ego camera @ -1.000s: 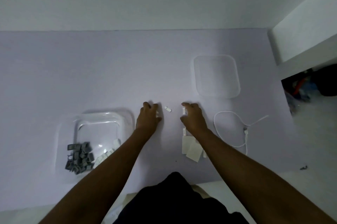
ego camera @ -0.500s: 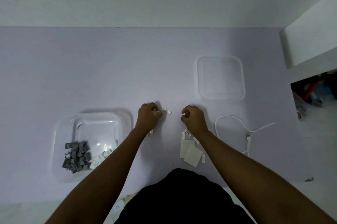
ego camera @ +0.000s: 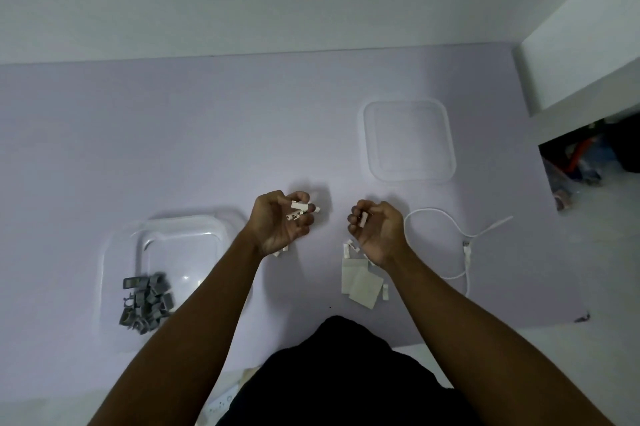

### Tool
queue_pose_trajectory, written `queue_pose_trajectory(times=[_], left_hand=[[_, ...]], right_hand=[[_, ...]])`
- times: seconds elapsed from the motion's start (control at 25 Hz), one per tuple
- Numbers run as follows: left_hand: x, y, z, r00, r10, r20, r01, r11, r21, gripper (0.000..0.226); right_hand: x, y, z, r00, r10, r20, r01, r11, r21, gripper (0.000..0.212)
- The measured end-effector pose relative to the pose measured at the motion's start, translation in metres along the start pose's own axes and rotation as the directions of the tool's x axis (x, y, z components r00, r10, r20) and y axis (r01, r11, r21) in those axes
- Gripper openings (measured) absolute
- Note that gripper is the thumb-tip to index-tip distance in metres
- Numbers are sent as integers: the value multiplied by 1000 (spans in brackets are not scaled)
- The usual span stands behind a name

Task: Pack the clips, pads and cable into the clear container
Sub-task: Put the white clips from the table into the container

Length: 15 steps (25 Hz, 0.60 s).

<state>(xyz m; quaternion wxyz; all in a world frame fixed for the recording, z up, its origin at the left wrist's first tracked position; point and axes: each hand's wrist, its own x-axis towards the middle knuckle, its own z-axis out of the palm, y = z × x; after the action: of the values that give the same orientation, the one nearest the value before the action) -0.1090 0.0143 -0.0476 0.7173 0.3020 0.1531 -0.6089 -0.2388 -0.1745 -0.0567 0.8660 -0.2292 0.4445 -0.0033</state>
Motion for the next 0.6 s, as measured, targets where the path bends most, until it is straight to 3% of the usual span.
queue_pose_trajectory(times=[0.08,0.16,0.2,0.28,0.36,0.4,0.48,0.52,0.6], left_hand=[[-3,1,0,999,-17,-31,18,999,31,18],[-7,2,1,995,-27,-94,31,999,40,14],[-8,2,1,990,-31,-138,40,997,64,19],[-8,1,2,970,-18,-241,64,981,185,33],[-9,-4,2,937,29,-347,107,924,367,42],[-9,-7,2,914,71,-399,133,878,460,44],[-8,-12,0,850,232,-473,175,722,669,47],[-9,-13,-2,805,358,-473,218,563,797,48],[-12,-17,-11,746,549,-376,370,128,920,49]], right_hand=[[-5,0,-3,998,-12,-69,4,994,-111,25],[-3,4,-16,973,-144,-179,64,918,-391,28],[0,7,-24,942,-278,-186,114,789,-604,29],[1,15,-41,870,-492,-41,190,411,-892,26],[-4,26,-51,873,-479,90,215,214,-953,18],[-7,31,-54,888,-444,124,206,142,-968,26],[-10,43,-58,895,-411,174,186,-12,-983,47],[-9,48,-58,885,-422,197,183,-74,-980,55],[-8,58,-55,865,-449,224,176,-147,-973,60]])
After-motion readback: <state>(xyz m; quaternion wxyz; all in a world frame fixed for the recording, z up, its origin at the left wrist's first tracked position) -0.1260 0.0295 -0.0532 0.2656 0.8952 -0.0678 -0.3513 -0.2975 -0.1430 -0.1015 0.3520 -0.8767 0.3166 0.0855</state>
